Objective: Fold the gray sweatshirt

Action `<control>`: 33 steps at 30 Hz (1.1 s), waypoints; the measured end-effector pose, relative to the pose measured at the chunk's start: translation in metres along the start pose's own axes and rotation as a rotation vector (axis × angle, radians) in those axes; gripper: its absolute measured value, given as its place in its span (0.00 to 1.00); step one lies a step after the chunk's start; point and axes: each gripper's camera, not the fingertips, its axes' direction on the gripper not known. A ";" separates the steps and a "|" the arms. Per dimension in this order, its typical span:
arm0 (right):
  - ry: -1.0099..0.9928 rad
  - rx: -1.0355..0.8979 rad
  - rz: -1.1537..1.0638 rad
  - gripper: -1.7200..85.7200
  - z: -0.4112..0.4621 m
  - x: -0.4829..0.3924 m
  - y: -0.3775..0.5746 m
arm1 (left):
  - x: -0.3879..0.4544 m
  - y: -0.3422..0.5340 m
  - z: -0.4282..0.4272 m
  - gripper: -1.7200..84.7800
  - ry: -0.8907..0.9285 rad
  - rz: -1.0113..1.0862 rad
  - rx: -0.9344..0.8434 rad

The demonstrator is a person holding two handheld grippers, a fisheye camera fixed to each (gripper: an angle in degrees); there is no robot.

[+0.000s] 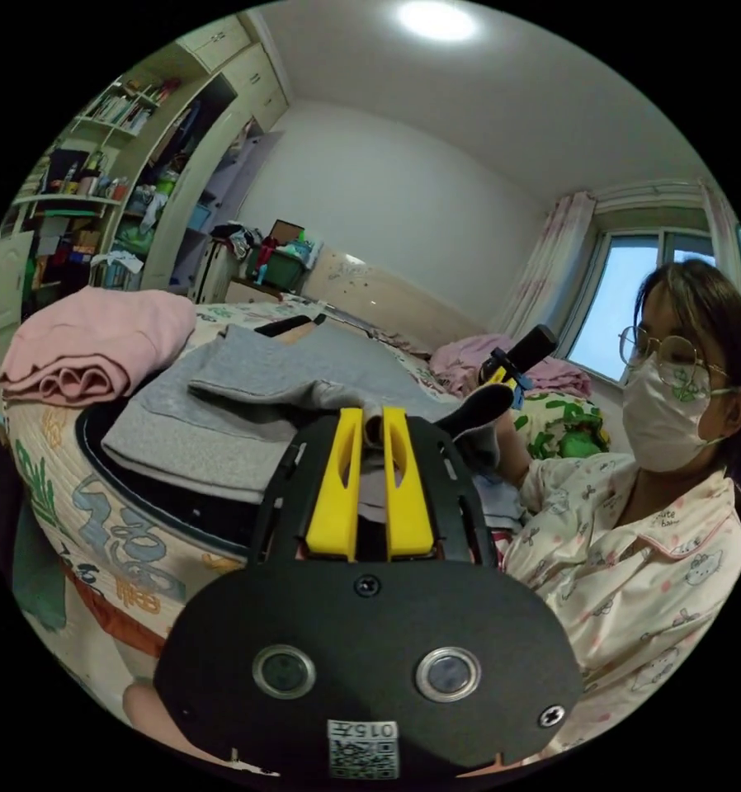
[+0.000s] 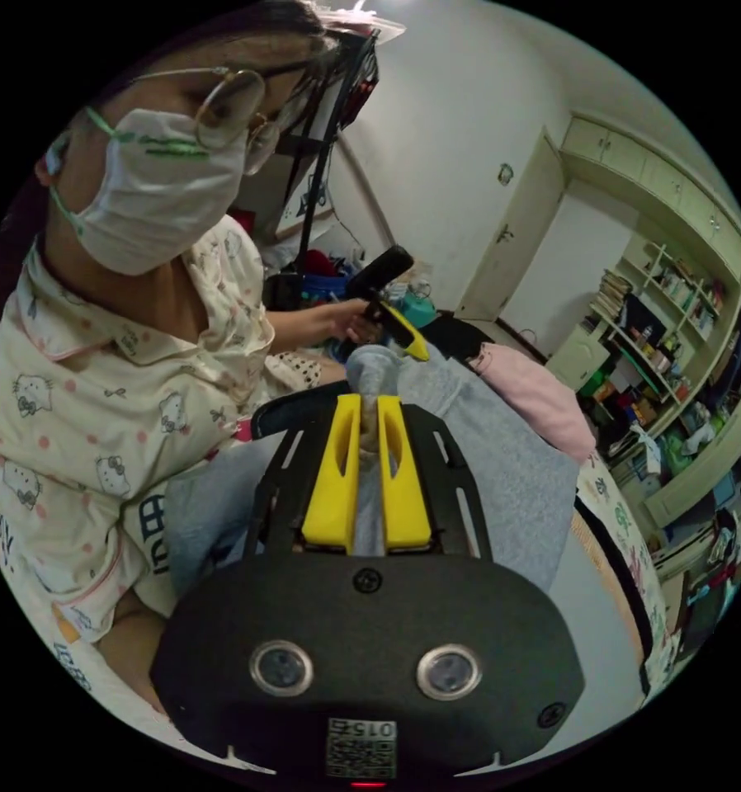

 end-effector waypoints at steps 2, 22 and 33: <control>-0.075 -0.135 -0.052 0.07 0.027 -0.010 -0.005 | 0.009 0.002 0.006 0.06 -0.057 0.027 -0.057; -0.124 -0.336 -0.146 0.08 0.060 -0.054 -0.019 | -0.029 -0.042 -0.059 0.11 -0.219 -0.175 0.093; -0.134 -0.332 -0.131 0.08 0.036 -0.068 -0.038 | -0.083 -0.157 0.032 0.03 -0.316 -0.306 -0.282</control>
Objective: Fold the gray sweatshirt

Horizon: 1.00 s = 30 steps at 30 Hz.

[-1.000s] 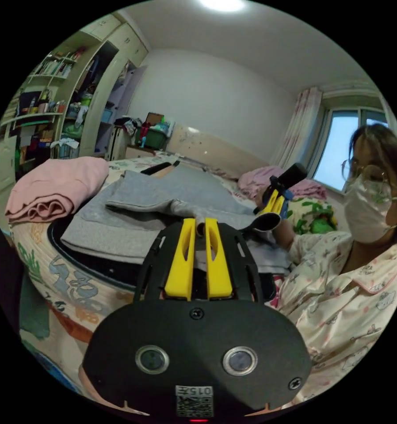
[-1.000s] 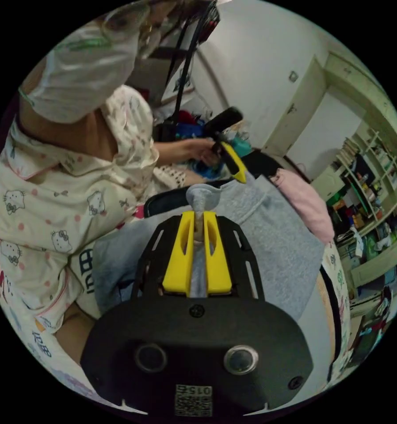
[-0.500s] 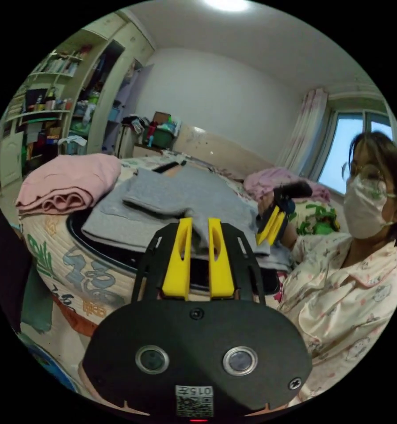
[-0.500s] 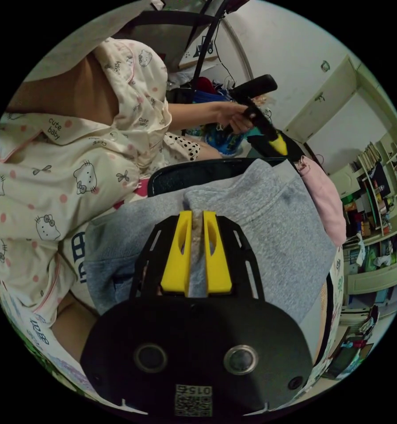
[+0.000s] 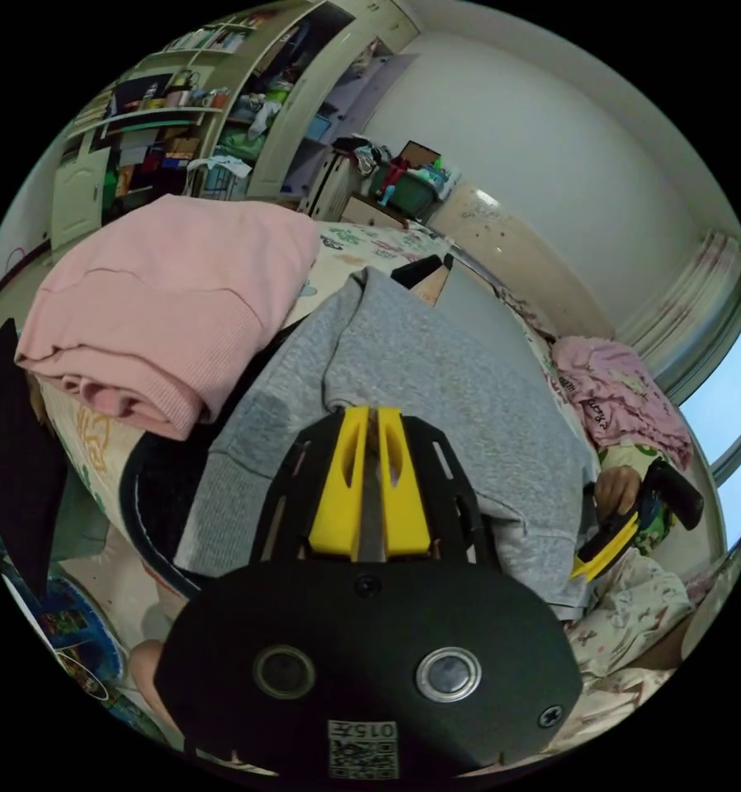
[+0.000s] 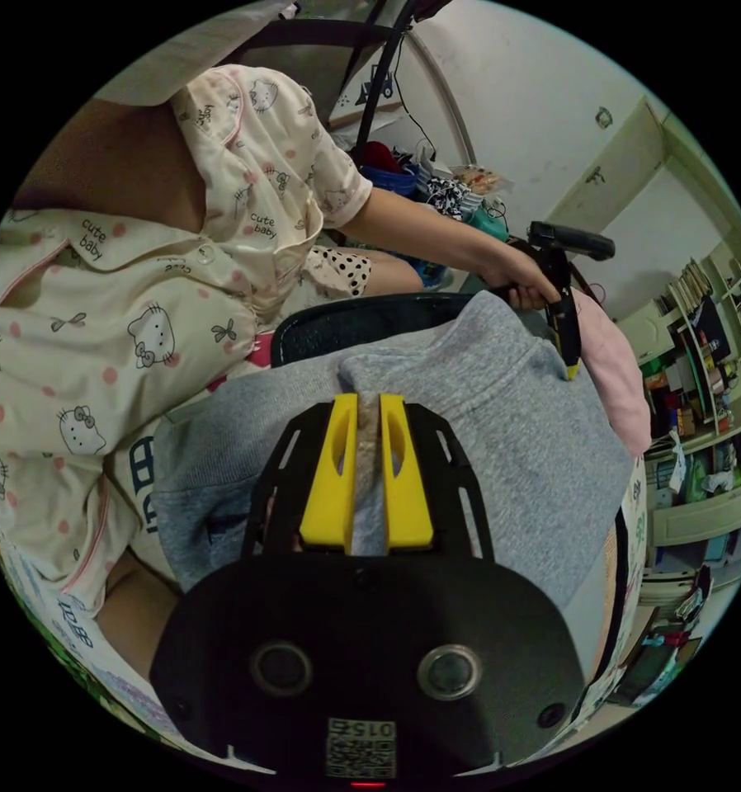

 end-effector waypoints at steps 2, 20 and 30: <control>-0.012 0.008 0.007 0.08 -0.008 -0.002 -0.003 | 0.000 -0.004 -0.013 0.02 -0.004 0.004 0.015; -0.037 0.031 0.037 0.08 -0.081 -0.018 -0.048 | 0.038 -0.074 -0.117 0.01 -0.255 0.164 0.114; 0.320 0.121 0.367 0.10 -0.225 -0.014 -0.016 | 0.092 -0.147 -0.210 0.06 -0.116 0.427 0.216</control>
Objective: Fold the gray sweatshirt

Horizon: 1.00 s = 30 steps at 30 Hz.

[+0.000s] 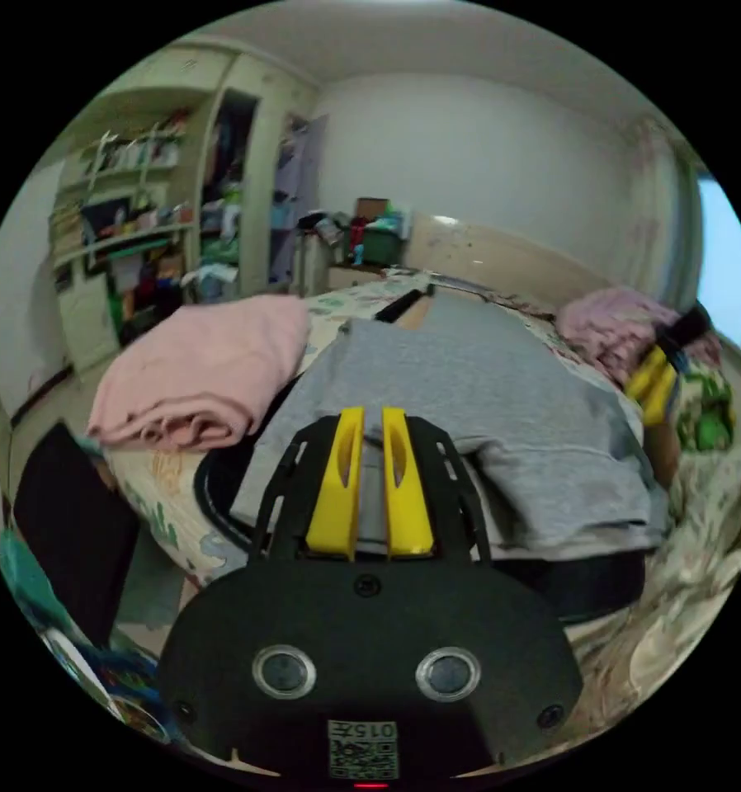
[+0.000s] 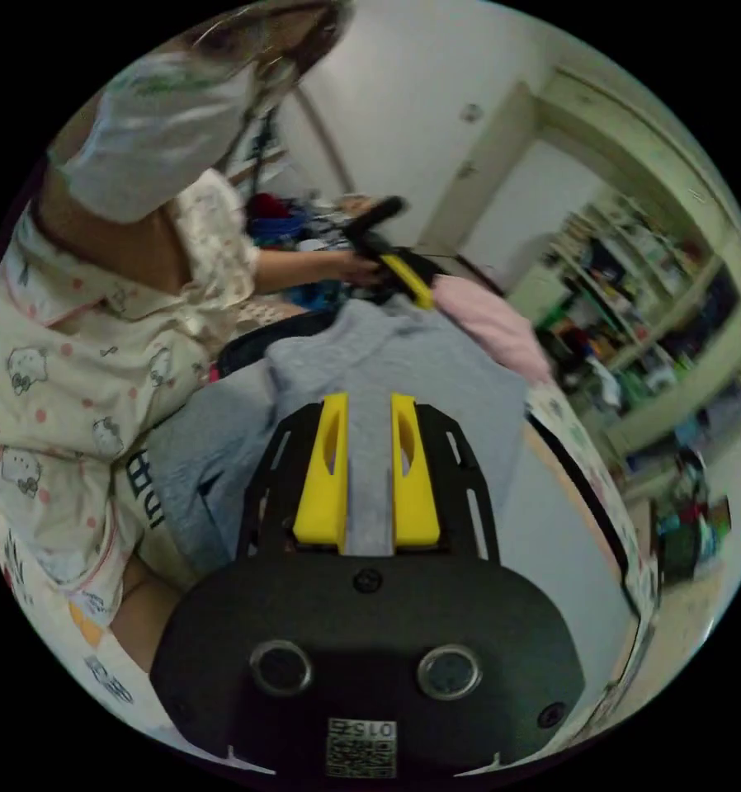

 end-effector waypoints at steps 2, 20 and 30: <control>0.191 -0.012 0.183 0.06 -0.035 0.016 0.015 | 0.045 -0.036 -0.013 0.06 0.128 0.230 0.007; 0.120 -0.524 0.668 0.14 -0.110 0.058 0.054 | 0.291 -0.204 0.062 0.12 0.739 0.968 -0.417; -0.022 -0.565 0.785 0.14 -0.094 0.108 0.054 | 0.296 -0.218 0.078 0.12 0.741 0.972 -0.504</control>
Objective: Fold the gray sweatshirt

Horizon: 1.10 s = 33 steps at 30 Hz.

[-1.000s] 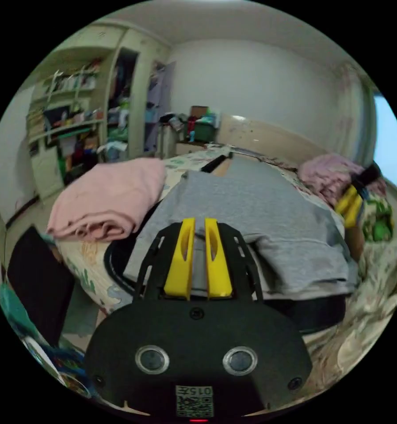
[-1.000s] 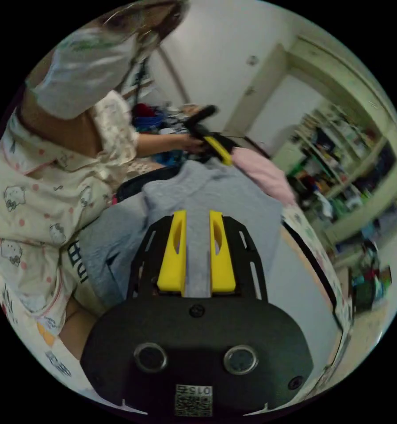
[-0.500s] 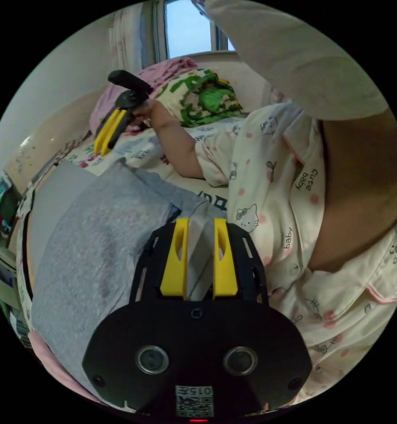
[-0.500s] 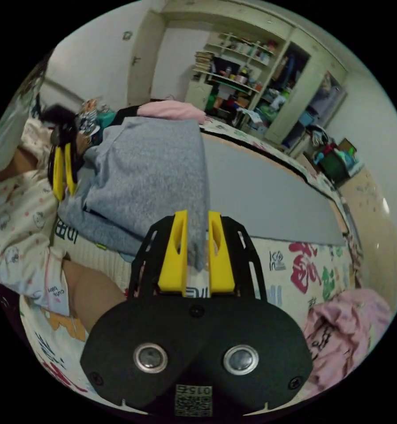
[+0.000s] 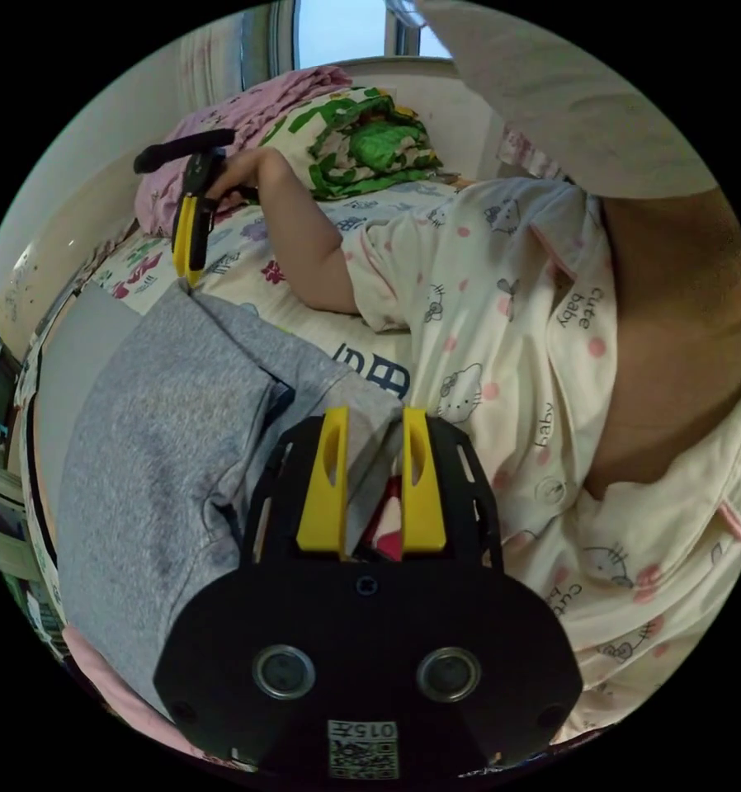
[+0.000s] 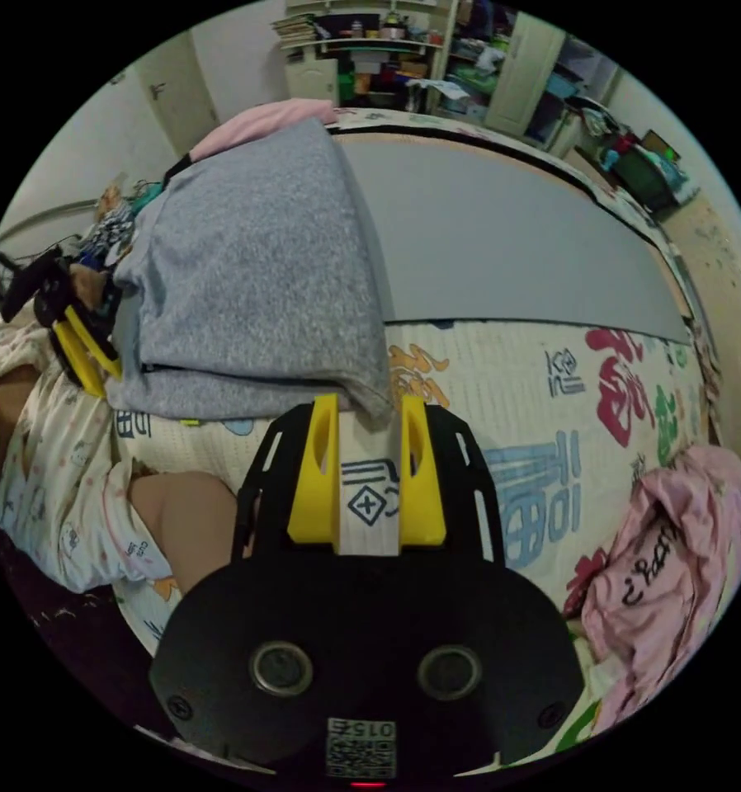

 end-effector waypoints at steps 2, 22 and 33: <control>-0.012 -0.071 -0.003 0.12 0.018 0.008 -0.020 | 0.002 0.001 0.005 0.12 -0.015 0.014 -0.002; 0.599 0.374 0.263 0.08 -0.069 -0.085 0.002 | 0.073 0.055 0.065 0.02 -0.064 0.125 0.591; 0.889 0.667 0.131 0.07 -0.039 -0.148 -0.202 | 0.134 0.276 0.120 0.02 -0.460 -0.353 1.032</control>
